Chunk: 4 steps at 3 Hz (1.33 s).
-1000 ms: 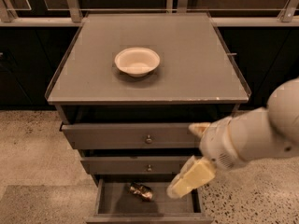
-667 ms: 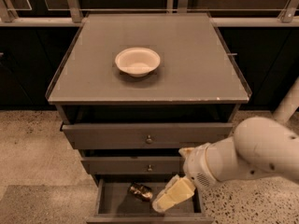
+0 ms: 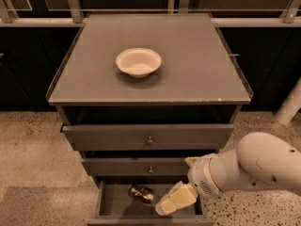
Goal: Pick orange can from bottom drawer and place on counter
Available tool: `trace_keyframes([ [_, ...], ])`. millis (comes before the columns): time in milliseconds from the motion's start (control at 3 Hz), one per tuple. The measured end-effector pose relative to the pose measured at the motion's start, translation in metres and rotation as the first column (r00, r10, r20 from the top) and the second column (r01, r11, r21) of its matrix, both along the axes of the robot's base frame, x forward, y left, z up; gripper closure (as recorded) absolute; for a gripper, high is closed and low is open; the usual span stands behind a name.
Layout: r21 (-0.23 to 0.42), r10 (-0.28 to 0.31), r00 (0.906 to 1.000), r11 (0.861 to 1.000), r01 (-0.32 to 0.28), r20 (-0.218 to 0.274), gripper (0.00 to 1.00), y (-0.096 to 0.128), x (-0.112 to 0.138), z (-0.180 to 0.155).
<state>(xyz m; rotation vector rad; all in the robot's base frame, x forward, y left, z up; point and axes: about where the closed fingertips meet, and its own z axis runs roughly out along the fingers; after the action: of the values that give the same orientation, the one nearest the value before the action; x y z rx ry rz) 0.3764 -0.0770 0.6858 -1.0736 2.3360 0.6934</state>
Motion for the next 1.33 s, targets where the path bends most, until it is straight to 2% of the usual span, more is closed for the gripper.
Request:
trace_keyframes([
  [333,0.060,-0.042,0.9978,0.997,0.045,-0.052,0.00,-0.002,-0.012,-0.052],
  [667,0.113,-0.104,0.9929,0.987,0.110,-0.058,0.00,0.006,-0.009,-0.108],
  [1000,0.118,-0.134,0.9898,0.983,0.139,-0.049,0.00,0.004,-0.001,-0.116],
  [1333,0.174,-0.159,0.9860,0.971,0.165,-0.049,0.00,0.007,0.003,-0.119],
])
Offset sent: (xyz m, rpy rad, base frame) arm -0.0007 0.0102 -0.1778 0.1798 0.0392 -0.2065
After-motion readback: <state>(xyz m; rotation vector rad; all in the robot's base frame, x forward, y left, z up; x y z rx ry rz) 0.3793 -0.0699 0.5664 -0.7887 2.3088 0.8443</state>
